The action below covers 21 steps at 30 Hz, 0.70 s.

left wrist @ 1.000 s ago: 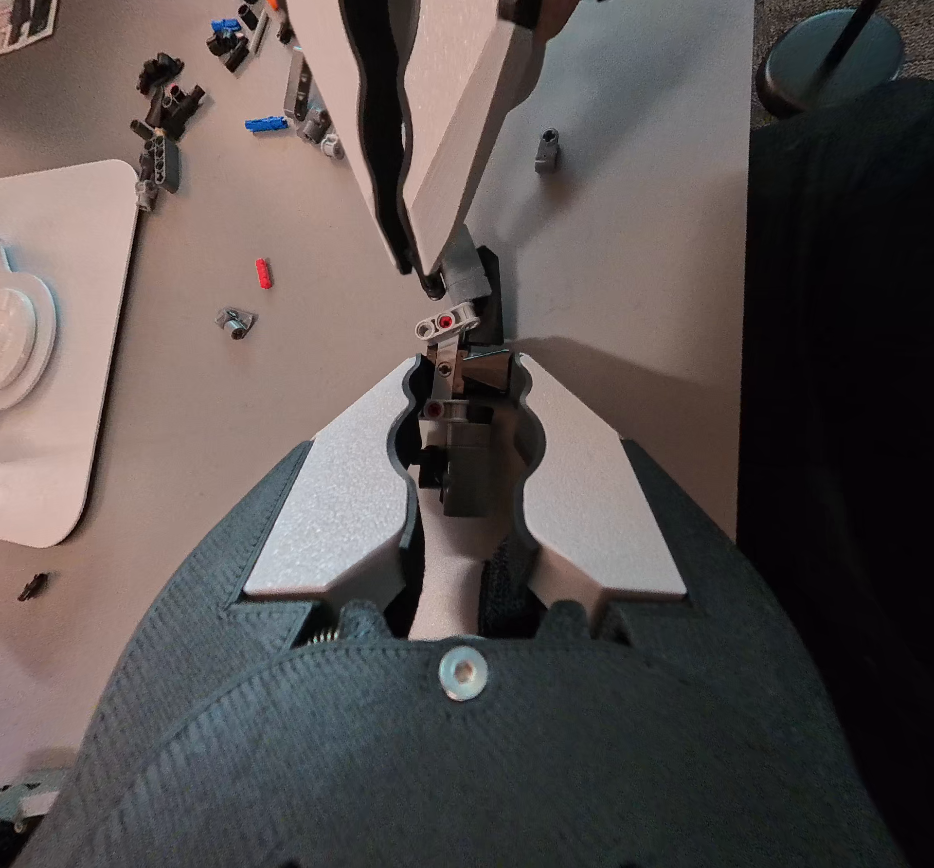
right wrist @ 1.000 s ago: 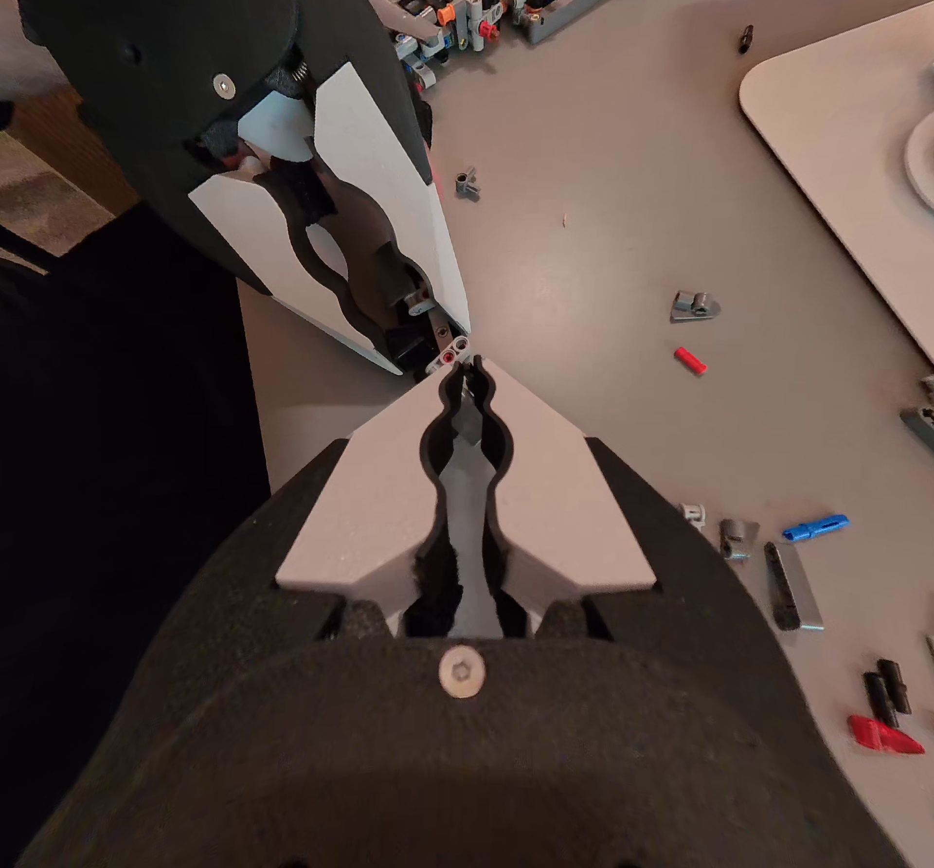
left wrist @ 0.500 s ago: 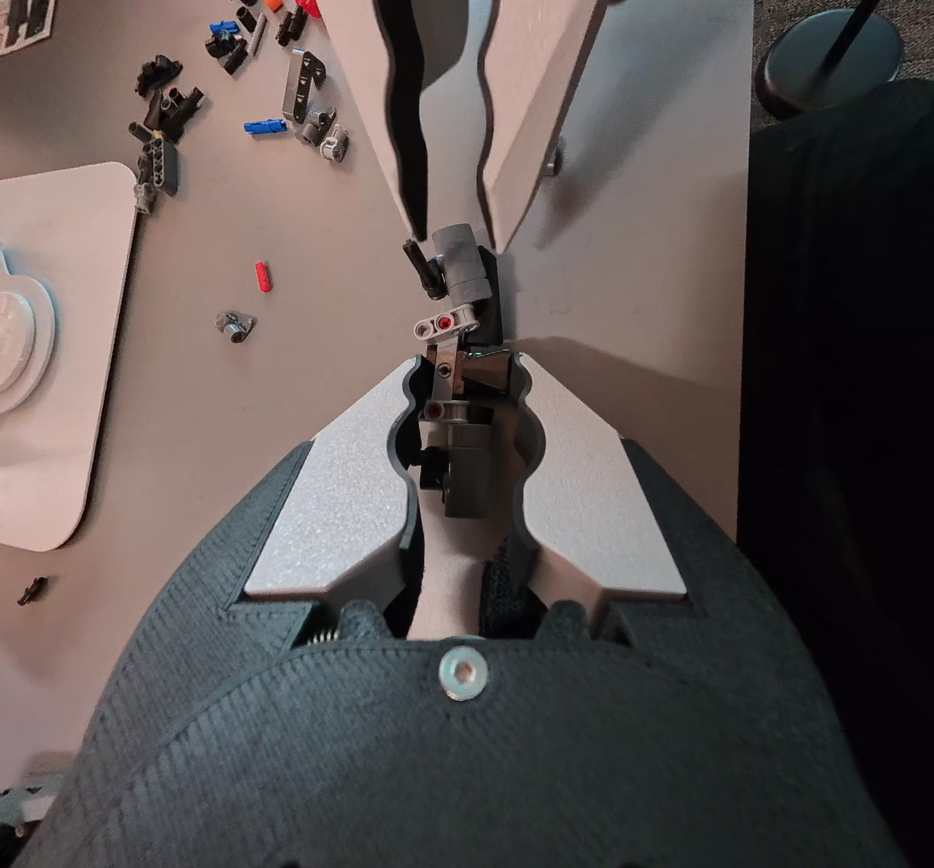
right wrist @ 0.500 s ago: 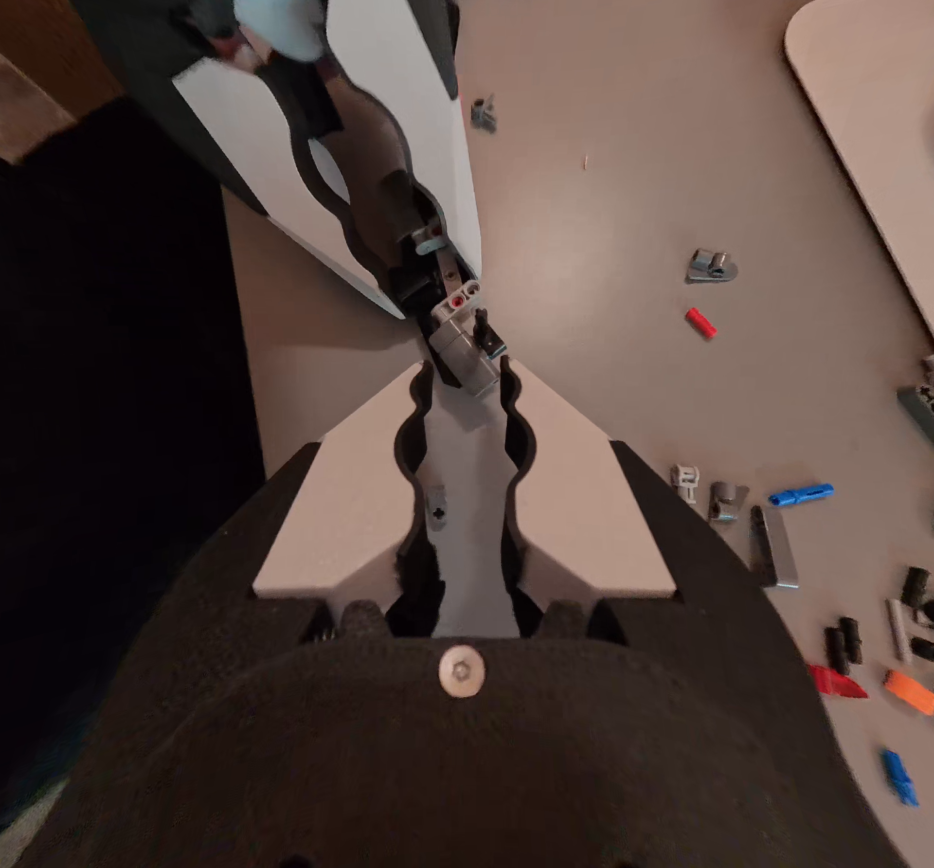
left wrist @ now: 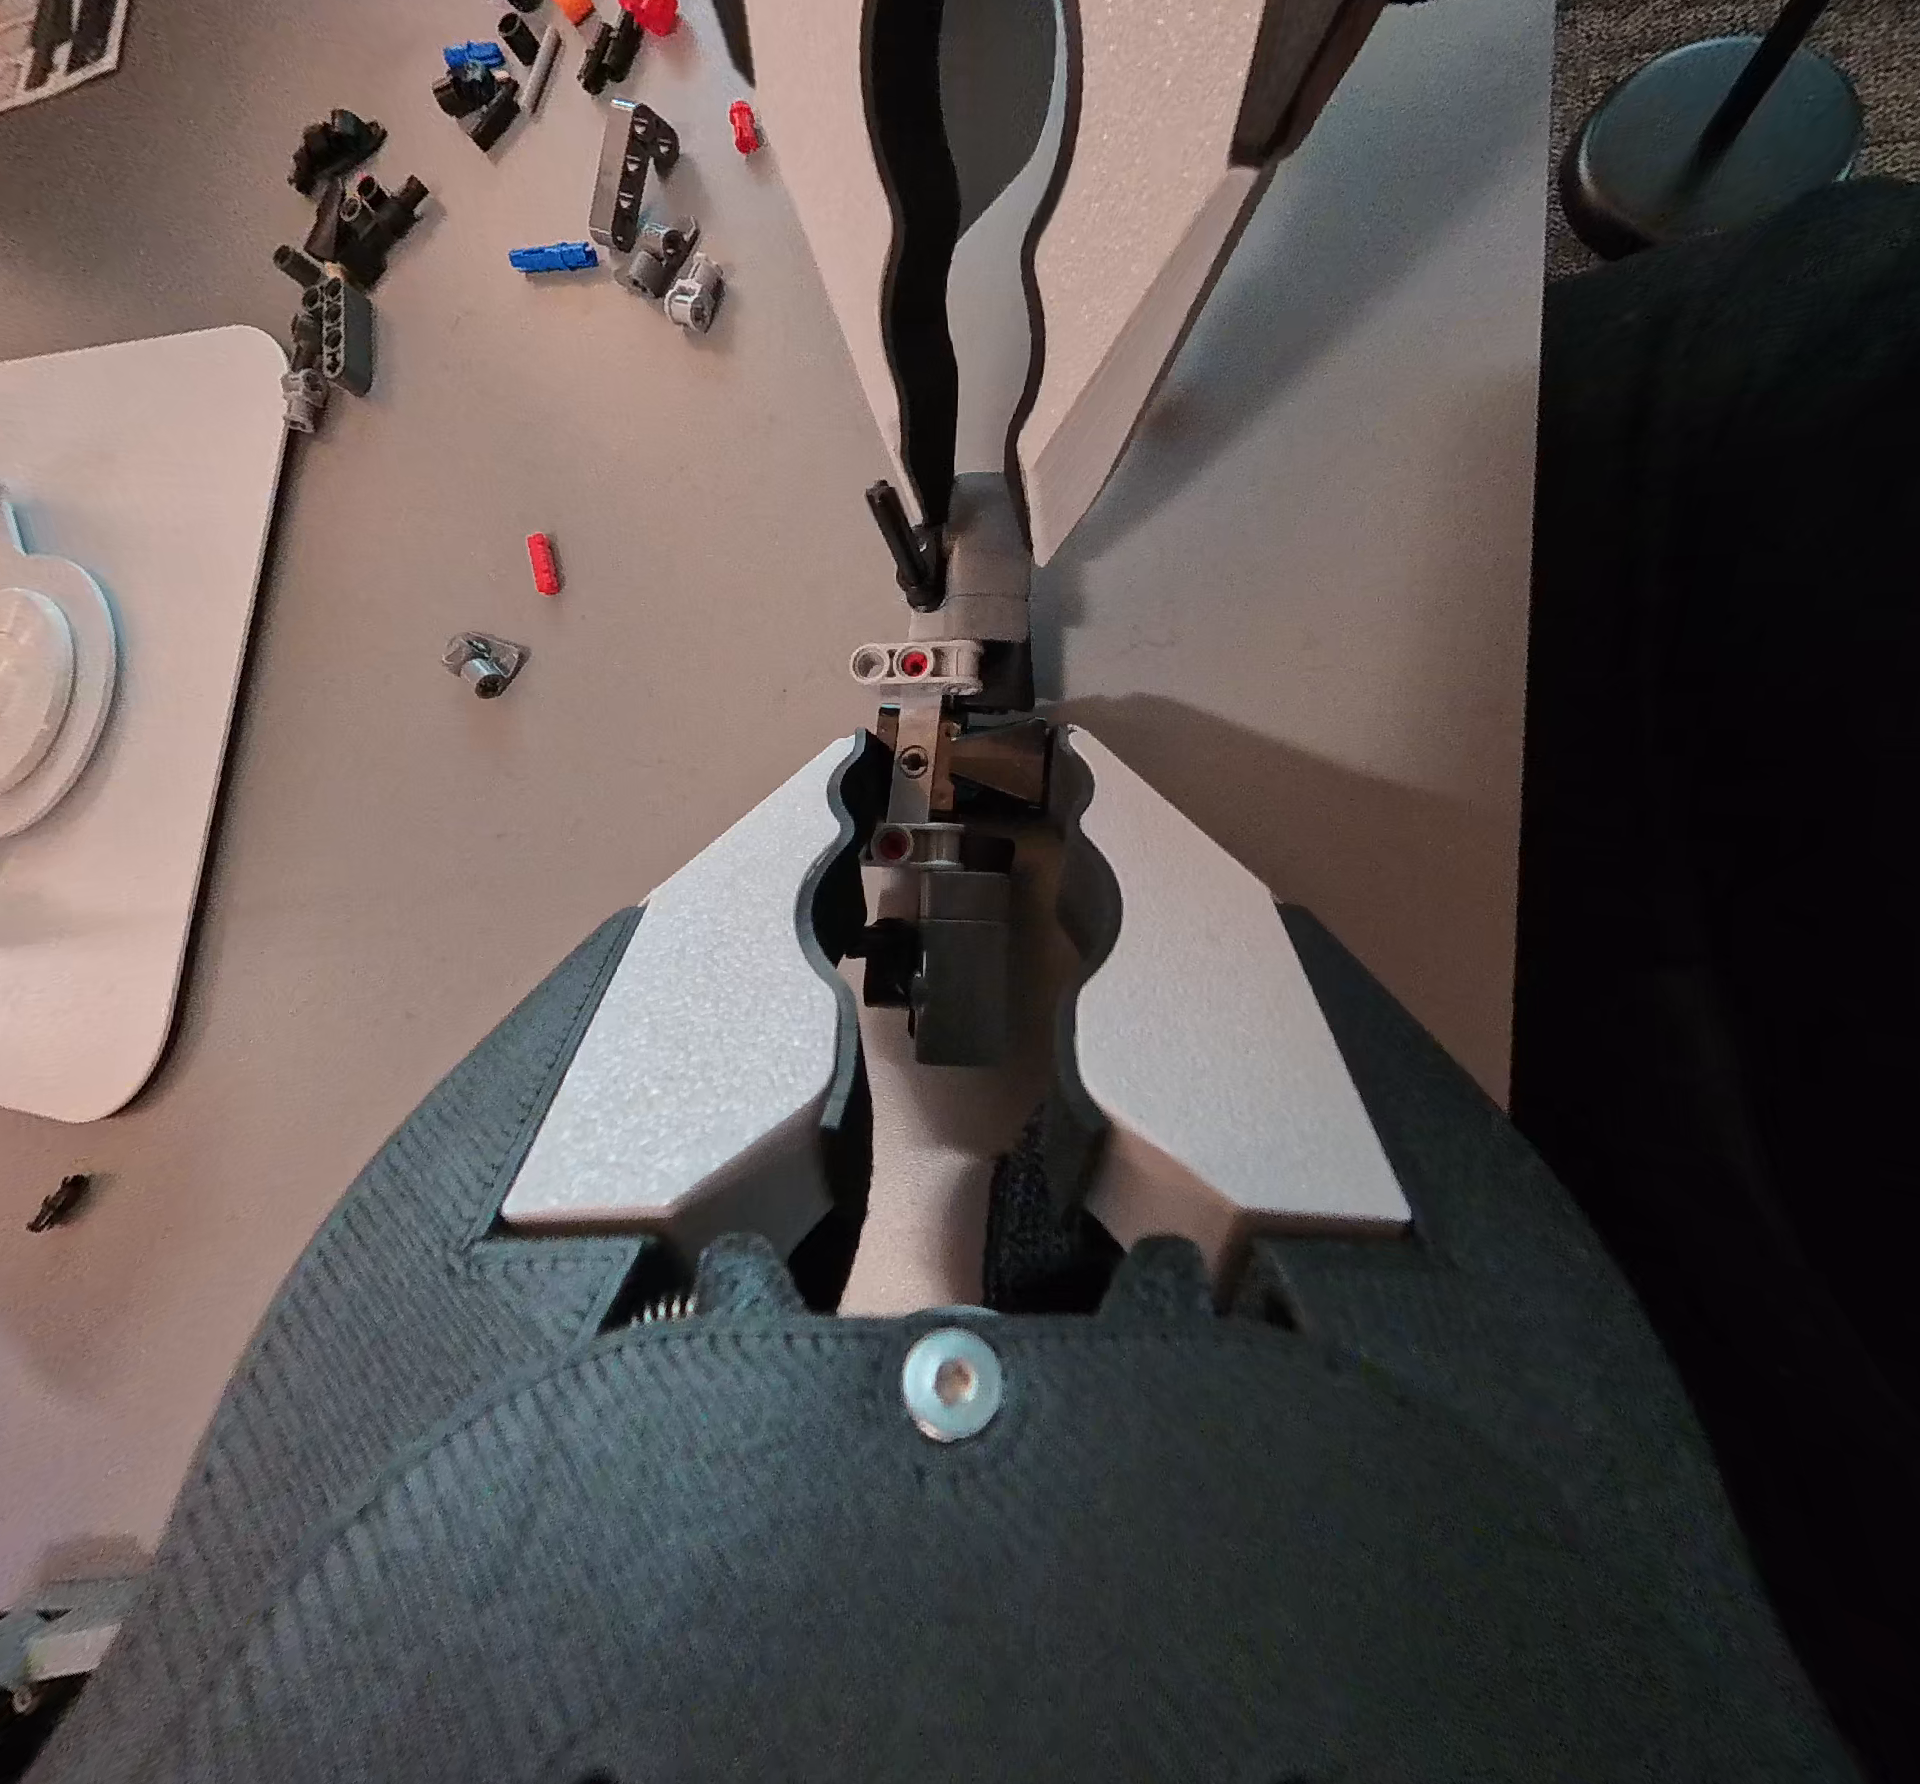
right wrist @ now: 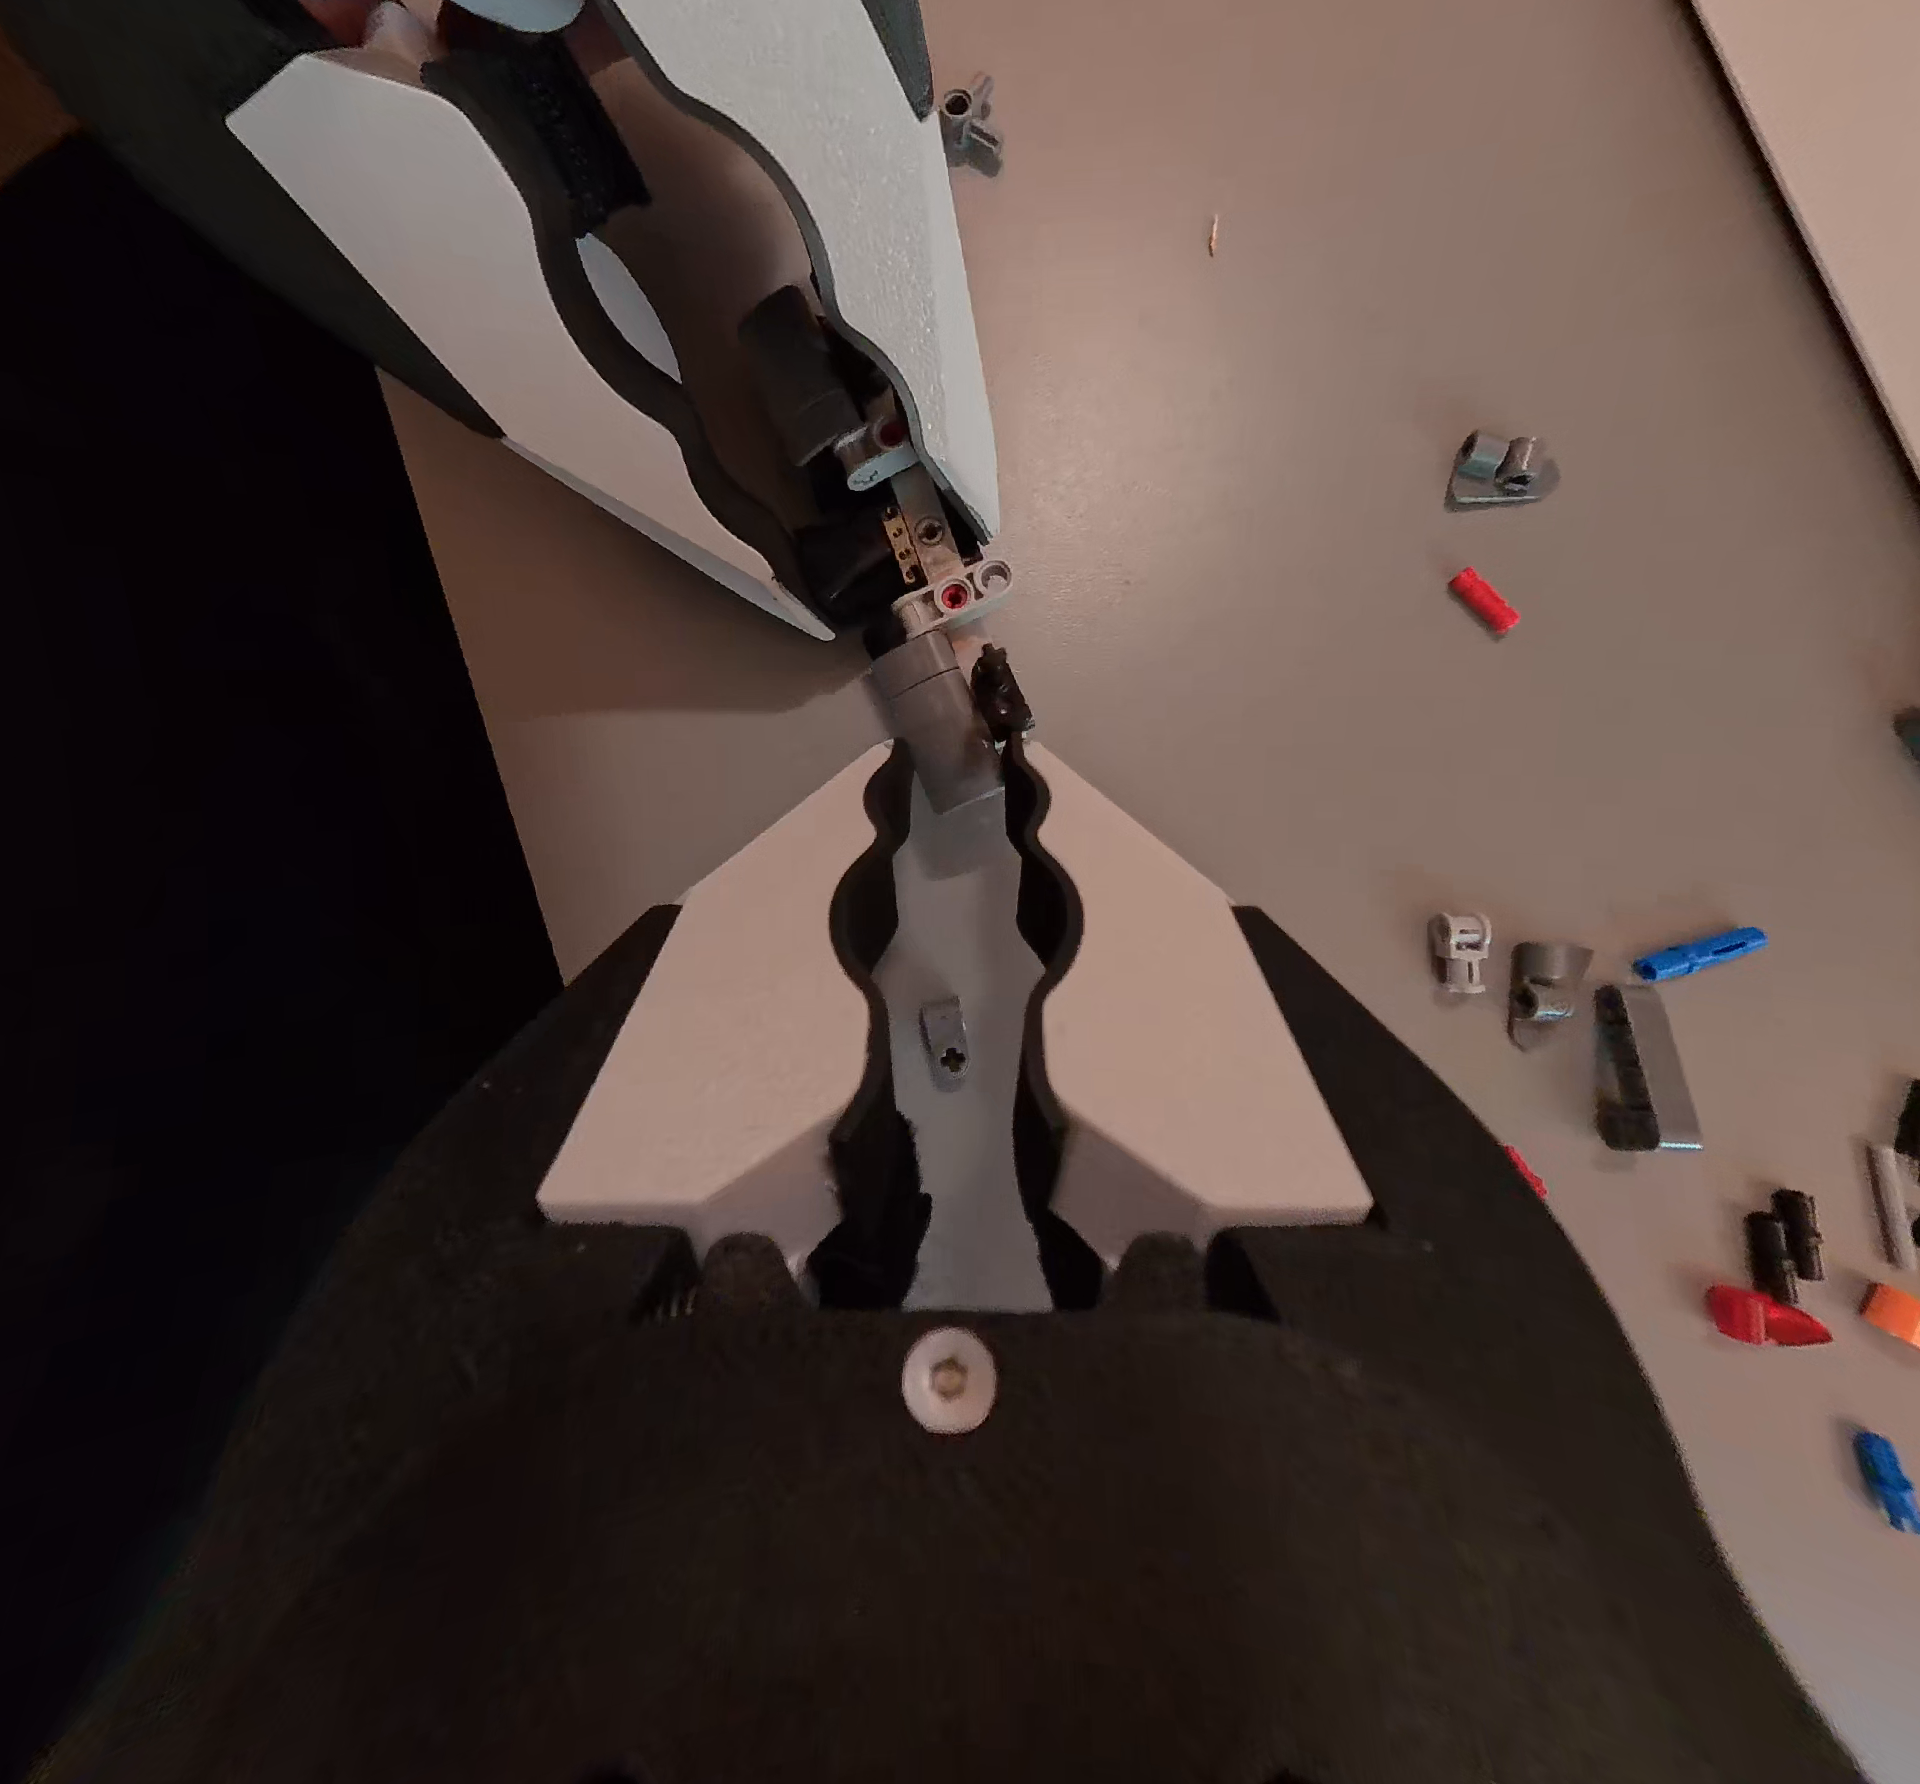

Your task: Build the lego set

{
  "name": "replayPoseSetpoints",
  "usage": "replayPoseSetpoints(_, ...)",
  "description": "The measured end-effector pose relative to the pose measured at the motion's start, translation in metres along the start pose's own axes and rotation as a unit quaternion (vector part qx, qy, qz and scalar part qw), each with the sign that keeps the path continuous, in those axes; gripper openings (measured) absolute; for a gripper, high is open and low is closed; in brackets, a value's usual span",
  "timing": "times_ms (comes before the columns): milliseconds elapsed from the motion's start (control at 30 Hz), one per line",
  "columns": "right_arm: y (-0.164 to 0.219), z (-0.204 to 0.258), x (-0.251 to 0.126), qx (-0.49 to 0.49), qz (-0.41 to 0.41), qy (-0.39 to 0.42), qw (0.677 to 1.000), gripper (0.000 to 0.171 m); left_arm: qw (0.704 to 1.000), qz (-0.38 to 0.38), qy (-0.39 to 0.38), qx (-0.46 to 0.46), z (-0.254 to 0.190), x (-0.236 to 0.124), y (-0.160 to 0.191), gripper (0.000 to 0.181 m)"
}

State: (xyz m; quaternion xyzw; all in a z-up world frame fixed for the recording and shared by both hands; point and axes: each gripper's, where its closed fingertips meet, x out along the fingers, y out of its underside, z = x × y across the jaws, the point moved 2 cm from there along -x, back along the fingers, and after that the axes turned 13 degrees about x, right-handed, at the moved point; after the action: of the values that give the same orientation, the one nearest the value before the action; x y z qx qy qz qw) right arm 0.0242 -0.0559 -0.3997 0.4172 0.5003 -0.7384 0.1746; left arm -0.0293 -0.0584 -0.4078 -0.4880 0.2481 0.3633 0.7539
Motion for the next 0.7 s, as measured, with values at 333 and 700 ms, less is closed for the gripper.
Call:
replayPoseSetpoints(333,0.0001,0.0031,0.0006,0.020,-0.006,0.008,1.000,0.016,1.000,0.002,0.001,0.002,-0.0002,-0.0008,0.0008,0.031)
replayPoseSetpoints(700,-0.0016,0.0015,0.0008,-0.002,-0.021,0.008,1.000,0.028,1.000,-0.007,-0.001,-0.002,0.0027,0.0005,-0.0004,0.032)
